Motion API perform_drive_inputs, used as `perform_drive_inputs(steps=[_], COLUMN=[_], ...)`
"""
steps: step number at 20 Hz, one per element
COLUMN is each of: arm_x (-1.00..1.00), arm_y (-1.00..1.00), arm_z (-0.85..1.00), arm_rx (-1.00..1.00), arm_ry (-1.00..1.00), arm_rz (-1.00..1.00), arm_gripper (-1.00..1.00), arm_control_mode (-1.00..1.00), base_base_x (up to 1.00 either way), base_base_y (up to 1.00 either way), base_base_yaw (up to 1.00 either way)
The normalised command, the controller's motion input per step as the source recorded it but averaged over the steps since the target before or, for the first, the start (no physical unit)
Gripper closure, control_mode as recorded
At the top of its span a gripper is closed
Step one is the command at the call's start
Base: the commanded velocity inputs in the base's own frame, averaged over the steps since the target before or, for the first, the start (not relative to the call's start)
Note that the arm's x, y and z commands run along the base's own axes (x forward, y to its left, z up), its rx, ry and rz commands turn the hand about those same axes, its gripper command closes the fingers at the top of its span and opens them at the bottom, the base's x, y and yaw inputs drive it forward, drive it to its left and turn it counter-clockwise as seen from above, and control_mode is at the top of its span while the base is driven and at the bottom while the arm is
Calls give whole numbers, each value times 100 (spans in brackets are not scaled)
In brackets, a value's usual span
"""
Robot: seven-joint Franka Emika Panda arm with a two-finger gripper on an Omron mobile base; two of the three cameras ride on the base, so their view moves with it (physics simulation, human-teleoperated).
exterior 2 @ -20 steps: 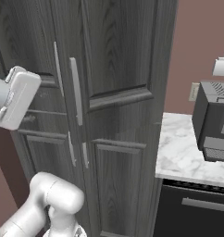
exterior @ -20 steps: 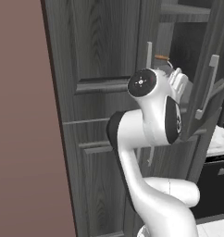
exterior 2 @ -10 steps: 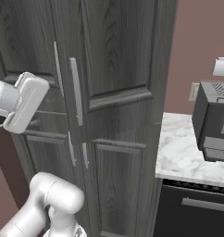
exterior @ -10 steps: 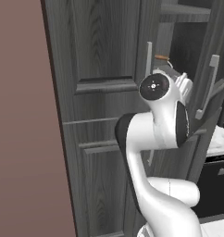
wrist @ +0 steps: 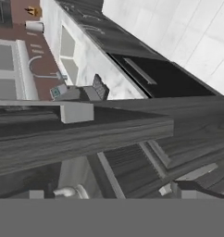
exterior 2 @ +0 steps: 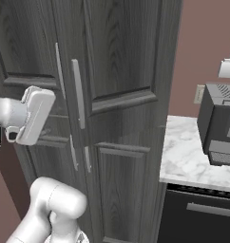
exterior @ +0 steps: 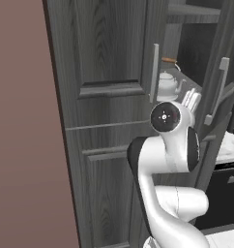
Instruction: Open the cabinet, pick the kettle from the cabinet, and place it in the sink.
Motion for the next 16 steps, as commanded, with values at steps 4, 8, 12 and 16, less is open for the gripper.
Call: perform_drive_inputs(steps=[4, 8, 12, 16], arm_x=[34, 30, 19, 13], arm_y=[0, 0, 0, -1], arm_z=[-12, -6, -2, -8], arm_rx=[0, 0, 0, 0], arm_ry=[0, 0, 0, -7], arm_rz=[-13, -12, -15, -18], arm_gripper=[-100, -100, -100, -100], arm_control_mode=[-100, -100, -100, -100], base_base_x=[0, 0, 0, 0], base_base_y=[0, 0, 0, 0], base_base_yaw=[0, 0, 0, 0])
